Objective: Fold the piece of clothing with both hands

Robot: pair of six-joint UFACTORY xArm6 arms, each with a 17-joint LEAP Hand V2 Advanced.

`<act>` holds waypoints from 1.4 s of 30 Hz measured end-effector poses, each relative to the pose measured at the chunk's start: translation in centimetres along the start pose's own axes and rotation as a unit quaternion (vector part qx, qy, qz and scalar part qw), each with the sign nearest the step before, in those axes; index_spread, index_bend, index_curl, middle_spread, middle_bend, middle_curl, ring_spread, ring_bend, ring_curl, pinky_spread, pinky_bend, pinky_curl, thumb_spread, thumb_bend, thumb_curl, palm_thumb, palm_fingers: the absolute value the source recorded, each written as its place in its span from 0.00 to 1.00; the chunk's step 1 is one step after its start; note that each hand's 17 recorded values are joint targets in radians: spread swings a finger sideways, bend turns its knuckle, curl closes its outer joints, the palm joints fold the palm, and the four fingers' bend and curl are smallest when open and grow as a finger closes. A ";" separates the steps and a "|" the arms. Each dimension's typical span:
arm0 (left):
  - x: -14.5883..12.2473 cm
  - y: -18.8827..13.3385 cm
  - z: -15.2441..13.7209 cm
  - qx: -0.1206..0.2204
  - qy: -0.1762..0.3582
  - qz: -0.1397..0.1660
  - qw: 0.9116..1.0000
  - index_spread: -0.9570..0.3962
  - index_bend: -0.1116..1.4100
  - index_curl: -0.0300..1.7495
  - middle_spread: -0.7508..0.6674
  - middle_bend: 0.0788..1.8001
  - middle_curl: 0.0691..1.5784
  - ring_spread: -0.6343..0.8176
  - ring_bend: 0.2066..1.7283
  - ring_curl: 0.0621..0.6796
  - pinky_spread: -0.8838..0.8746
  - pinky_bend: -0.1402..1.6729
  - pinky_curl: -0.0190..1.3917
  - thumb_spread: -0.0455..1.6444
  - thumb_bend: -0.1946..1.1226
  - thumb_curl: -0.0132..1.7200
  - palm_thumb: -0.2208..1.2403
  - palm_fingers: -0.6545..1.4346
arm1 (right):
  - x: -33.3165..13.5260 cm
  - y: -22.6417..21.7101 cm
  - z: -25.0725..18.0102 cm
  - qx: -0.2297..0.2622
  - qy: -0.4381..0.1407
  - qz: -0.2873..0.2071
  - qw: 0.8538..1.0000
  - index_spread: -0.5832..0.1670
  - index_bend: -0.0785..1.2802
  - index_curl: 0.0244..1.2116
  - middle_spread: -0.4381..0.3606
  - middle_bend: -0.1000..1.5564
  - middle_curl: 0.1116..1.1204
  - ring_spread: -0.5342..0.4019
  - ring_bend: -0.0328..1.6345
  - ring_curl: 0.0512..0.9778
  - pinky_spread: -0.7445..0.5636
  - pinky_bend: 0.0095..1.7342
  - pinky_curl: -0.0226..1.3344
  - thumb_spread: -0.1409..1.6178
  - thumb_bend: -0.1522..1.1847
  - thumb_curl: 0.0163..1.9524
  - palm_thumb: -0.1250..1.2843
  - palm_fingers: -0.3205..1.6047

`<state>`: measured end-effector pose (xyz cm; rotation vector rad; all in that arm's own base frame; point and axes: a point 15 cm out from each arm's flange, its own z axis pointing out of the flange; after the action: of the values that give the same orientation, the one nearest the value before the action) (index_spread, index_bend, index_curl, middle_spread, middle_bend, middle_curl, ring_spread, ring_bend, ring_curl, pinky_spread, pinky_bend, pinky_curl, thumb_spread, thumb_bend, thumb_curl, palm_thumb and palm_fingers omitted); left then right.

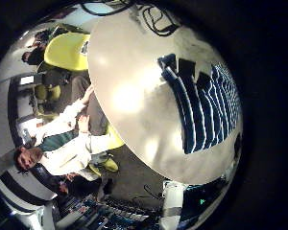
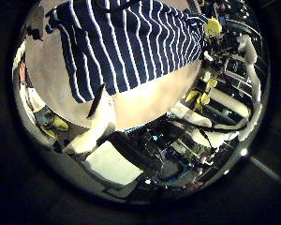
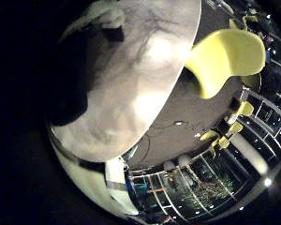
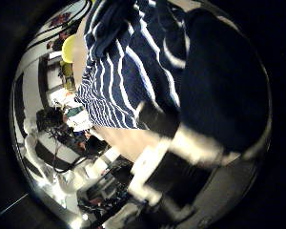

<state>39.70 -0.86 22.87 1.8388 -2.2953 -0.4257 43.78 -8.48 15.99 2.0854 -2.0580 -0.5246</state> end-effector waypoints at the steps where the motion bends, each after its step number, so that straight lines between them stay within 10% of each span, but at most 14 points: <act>1: 0.4 0.1 0.2 0.000 0.001 0.003 1.000 0.69 0.19 0.28 0.61 0.07 0.26 0.43 0.41 0.45 0.47 0.37 0.43 0.72 0.13 0.23 0.50 0.39 | -0.1 0.0 0.0 0.000 0.002 -0.001 1.000 0.39 0.24 0.27 0.36 0.49 0.41 0.35 0.70 0.40 0.40 0.56 0.43 0.71 0.15 0.18 0.51 0.77; 10: 1.9 1.9 2.9 -0.011 0.016 0.007 1.000 0.69 0.19 0.26 0.61 0.07 0.24 0.44 0.40 0.43 0.48 0.36 0.41 0.72 0.13 0.23 0.51 0.39 | 2.6 0.7 -0.3 0.007 -0.010 0.023 1.000 0.31 0.66 0.52 0.35 0.72 0.57 0.34 0.78 0.52 0.37 0.66 0.52 0.71 0.22 0.24 0.75 0.83; 26: 4.3 1.4 7.5 -0.016 0.014 0.015 1.000 0.68 0.19 0.24 0.59 0.07 0.23 0.43 0.38 0.40 0.49 0.34 0.39 0.73 0.13 0.22 0.50 0.42 | 10.9 4.8 -3.5 0.045 -0.036 0.088 0.994 0.36 0.80 0.64 0.37 0.84 0.64 0.35 0.87 0.62 0.42 0.72 0.66 0.69 0.18 0.32 0.83 0.74; 42: 0.8 3.4 5.5 0.006 0.025 -0.017 1.000 0.68 0.19 0.23 0.58 0.07 0.22 0.42 0.38 0.38 0.48 0.35 0.38 0.73 0.13 0.22 0.50 0.43 | -9.3 7.4 -12.1 0.083 -0.094 -0.078 0.989 0.36 0.79 0.66 0.38 0.86 0.62 0.36 0.87 0.64 0.42 0.70 0.73 0.69 0.14 0.38 0.85 0.75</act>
<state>34.71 -0.31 18.75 1.8743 -2.2417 -0.3689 41.36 -1.05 31.04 2.3919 -2.1139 -0.6148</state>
